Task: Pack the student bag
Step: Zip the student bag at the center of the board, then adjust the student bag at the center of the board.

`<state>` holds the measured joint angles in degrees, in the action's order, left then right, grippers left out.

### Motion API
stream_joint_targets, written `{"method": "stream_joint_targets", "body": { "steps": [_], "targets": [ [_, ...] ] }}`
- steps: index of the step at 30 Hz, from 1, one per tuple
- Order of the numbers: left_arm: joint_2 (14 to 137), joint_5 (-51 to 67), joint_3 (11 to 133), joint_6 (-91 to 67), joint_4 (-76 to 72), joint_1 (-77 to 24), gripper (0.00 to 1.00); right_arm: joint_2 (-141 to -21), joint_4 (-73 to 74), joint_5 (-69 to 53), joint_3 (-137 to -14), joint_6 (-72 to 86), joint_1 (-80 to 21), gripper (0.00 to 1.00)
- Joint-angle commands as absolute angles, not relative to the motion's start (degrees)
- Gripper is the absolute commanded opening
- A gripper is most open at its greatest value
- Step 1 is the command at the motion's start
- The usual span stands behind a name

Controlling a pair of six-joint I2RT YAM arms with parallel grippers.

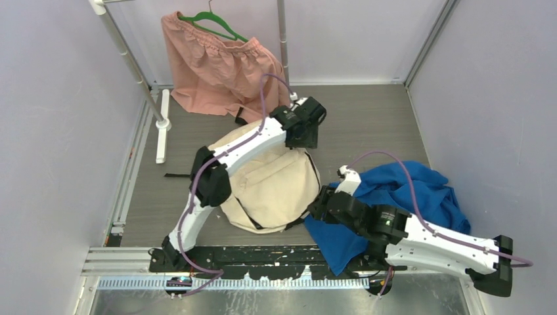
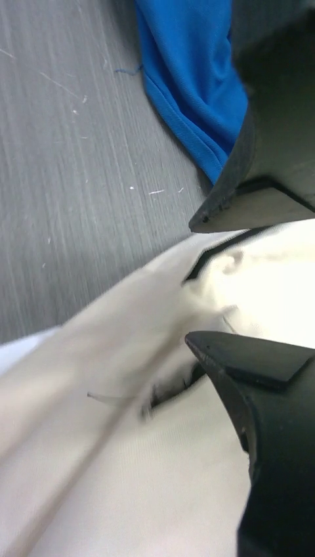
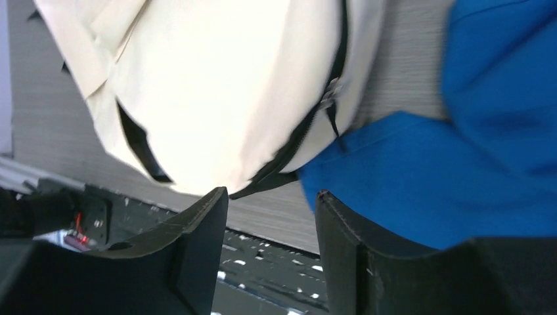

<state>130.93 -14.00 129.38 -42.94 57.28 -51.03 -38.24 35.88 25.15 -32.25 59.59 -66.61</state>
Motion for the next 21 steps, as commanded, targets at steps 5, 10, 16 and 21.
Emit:
{"method": "stream_joint_targets", "body": {
  "steps": [5,10,16,21],
  "targets": [
    [106.13,-17.52,107.58,-37.99,42.34,-52.19,0.56,-33.61,48.06,37.3,-42.84,52.53,-58.18,0.59],
    [93.13,-18.39,91.97,-37.5,39.83,-54.53,0.55,-46.13,41.35,14.99,-45.45,41.86,-36.84,0.56],
    [78.17,-19.38,70.6,-47.45,43.1,-55.37,0.55,-58.95,35.07,1.16,-51.4,32.67,-29.33,0.56],
    [70.6,-20.97,58.47,-56.26,46.13,-55.37,0.57,-66.73,33.94,-5.85,-57.26,30.58,-28.99,0.52]
  ]
}}
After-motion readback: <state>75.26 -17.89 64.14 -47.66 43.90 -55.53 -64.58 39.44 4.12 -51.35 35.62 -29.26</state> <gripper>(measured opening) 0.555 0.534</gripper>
